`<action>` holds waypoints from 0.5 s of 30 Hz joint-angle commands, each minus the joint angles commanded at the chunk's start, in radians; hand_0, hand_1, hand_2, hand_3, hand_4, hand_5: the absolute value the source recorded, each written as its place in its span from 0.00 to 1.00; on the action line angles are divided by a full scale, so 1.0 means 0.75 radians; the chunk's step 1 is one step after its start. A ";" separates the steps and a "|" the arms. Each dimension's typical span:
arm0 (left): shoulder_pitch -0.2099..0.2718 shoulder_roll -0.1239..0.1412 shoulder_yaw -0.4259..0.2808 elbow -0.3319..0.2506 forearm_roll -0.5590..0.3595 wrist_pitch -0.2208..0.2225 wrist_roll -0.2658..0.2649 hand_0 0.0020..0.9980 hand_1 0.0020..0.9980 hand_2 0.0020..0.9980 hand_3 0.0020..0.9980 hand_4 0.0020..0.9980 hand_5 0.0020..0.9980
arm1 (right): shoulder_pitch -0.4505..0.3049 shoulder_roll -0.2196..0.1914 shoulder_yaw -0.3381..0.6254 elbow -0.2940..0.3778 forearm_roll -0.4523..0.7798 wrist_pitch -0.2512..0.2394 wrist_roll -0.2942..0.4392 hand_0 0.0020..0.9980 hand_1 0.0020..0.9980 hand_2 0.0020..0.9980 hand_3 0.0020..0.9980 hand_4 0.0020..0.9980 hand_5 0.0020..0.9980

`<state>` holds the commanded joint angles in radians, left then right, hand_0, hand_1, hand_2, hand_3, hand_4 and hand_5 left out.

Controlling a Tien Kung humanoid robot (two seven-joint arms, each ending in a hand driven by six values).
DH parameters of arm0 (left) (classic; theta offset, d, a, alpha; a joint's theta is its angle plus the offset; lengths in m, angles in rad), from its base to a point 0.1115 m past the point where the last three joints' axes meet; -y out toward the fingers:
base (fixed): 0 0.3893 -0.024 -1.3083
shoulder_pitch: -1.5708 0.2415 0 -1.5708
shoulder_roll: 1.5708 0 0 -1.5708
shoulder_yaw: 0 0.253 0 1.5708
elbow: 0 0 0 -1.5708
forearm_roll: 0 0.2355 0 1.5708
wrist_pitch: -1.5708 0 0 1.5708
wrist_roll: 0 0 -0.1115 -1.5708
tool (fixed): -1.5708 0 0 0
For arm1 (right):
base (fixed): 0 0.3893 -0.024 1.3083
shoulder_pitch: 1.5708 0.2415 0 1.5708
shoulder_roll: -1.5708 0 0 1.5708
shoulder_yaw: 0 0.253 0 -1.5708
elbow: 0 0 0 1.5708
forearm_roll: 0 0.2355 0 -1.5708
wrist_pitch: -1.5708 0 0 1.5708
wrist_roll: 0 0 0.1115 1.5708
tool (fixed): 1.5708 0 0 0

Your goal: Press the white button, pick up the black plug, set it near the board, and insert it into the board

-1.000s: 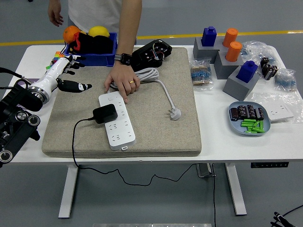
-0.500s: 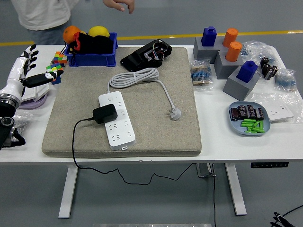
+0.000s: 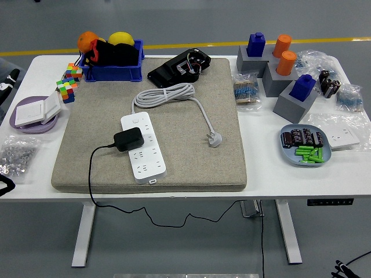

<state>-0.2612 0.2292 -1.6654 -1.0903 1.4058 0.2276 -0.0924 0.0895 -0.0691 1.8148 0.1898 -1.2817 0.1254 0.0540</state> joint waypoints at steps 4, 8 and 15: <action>0.023 -0.018 -0.015 -0.011 -0.010 -0.011 -0.001 0.93 0.98 0.97 0.97 0.99 0.50 | -0.003 0.000 -0.001 0.000 0.000 0.000 -0.001 0.78 0.61 0.62 0.63 0.72 0.46; 0.032 -0.041 -0.035 -0.022 -0.043 -0.019 -0.017 0.93 0.97 0.96 0.96 0.98 0.48 | -0.001 0.000 -0.001 0.000 0.001 0.000 -0.001 0.78 0.61 0.62 0.63 0.72 0.46; 0.045 -0.056 -0.046 -0.043 -0.079 -0.010 -0.098 0.92 0.96 0.95 0.96 0.96 0.46 | 0.000 0.002 0.000 0.001 0.002 0.002 -0.002 0.78 0.61 0.62 0.63 0.72 0.46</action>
<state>-0.2273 0.1871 -1.6999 -1.1222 1.3462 0.2199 -0.1659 0.0899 -0.0677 1.8149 0.1902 -1.2802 0.1268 0.0528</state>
